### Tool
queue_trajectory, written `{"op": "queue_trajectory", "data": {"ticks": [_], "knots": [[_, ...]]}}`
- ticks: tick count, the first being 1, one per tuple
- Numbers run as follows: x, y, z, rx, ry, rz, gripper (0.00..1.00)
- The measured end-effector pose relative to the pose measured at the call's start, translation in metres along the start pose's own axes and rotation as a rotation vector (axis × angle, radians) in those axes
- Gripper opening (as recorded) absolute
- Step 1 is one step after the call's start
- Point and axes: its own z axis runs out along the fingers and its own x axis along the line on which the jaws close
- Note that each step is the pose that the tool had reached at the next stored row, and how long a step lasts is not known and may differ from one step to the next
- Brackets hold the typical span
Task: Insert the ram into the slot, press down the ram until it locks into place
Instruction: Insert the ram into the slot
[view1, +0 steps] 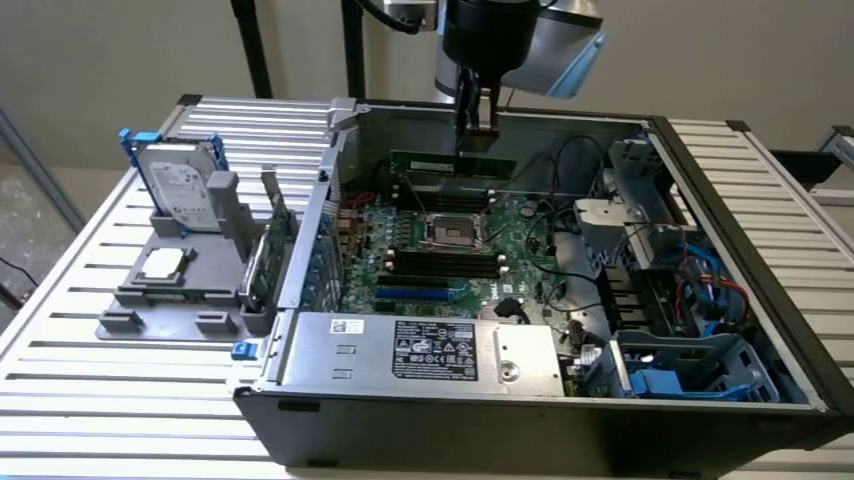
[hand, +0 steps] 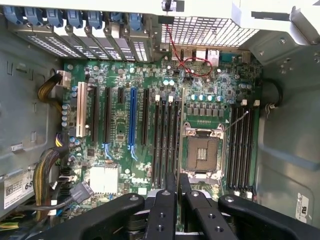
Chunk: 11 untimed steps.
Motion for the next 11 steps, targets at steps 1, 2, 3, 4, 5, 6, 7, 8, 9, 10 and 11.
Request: {"op": "queue_trajectory", "data": {"ticks": [1, 2, 3, 4, 5, 6, 7, 8, 9, 10, 11], "knots": [[0.000, 0.0000, 0.0019, 0.0002, -0.0003, 0.000, 0.14], [0.000, -0.0001, 0.0036, 0.0001, -0.0001, 0.000, 0.14], [0.000, -0.0001, 0.0054, 0.0001, 0.0001, 0.000, 0.14], [0.000, -0.0002, 0.0072, 0.0001, 0.0001, 0.000, 0.14], [0.000, -0.0002, 0.0090, 0.0001, 0.0001, 0.000, 0.14], [0.000, -0.0003, 0.0109, 0.0002, -0.0001, 0.000, 0.14], [0.000, -0.0003, 0.0126, 0.0001, 0.0000, 0.000, 0.14], [0.000, -0.0004, 0.0145, 0.0001, 0.0000, 0.000, 0.14], [0.000, -0.0004, 0.0163, 0.0001, 0.0000, 0.000, 0.14], [0.000, -0.0005, 0.0181, 0.0001, 0.0000, 0.000, 0.14], [0.000, -0.0005, 0.0200, 0.0001, 0.0000, 0.000, 0.14]]}}
